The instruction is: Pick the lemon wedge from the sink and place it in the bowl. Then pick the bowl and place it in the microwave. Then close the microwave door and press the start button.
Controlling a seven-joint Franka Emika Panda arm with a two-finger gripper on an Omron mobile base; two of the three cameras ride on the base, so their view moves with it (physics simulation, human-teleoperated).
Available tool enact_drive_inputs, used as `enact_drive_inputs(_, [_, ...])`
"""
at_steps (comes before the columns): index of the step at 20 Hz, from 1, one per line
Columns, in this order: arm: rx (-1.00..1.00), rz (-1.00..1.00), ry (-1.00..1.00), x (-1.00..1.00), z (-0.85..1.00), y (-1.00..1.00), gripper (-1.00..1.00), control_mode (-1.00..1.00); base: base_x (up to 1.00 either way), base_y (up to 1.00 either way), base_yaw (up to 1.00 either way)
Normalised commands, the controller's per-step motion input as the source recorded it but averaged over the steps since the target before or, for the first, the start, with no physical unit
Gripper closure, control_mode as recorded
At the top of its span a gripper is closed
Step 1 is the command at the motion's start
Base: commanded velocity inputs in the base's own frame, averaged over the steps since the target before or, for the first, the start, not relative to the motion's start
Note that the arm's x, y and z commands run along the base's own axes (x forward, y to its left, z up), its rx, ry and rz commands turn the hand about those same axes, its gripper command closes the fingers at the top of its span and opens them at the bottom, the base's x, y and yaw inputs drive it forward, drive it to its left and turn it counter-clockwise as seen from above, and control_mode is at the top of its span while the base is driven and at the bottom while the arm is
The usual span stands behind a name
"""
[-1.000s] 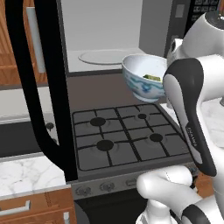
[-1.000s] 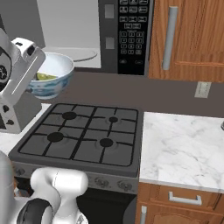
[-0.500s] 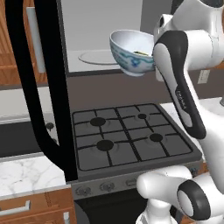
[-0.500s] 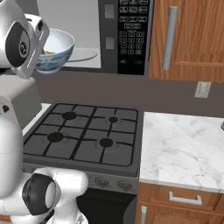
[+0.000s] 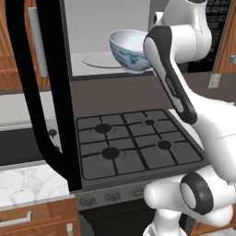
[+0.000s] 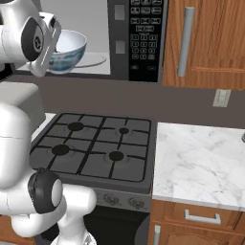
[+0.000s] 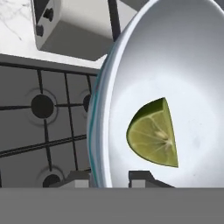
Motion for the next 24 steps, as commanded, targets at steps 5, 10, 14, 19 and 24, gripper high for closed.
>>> enact_drive_inputs(5, [-0.05,0.00,0.00,0.51,0.00,0.00,1.00,-1.00,0.00,0.00,0.00])
enact_drive_inputs(10, [-0.07,0.00,0.00,0.65,0.00,0.00,1.00,-1.00,0.00,0.00,0.00])
enact_drive_inputs(14, [-0.06,0.00,0.00,0.80,0.00,0.01,1.00,-1.00,0.00,0.00,0.00])
enact_drive_inputs(19, [-0.06,0.00,0.00,0.81,0.00,0.10,1.00,-1.00,0.00,0.00,0.00])
enact_drive_inputs(24, [-0.04,0.00,0.00,0.45,0.00,0.12,1.00,-1.00,0.00,0.00,0.00])
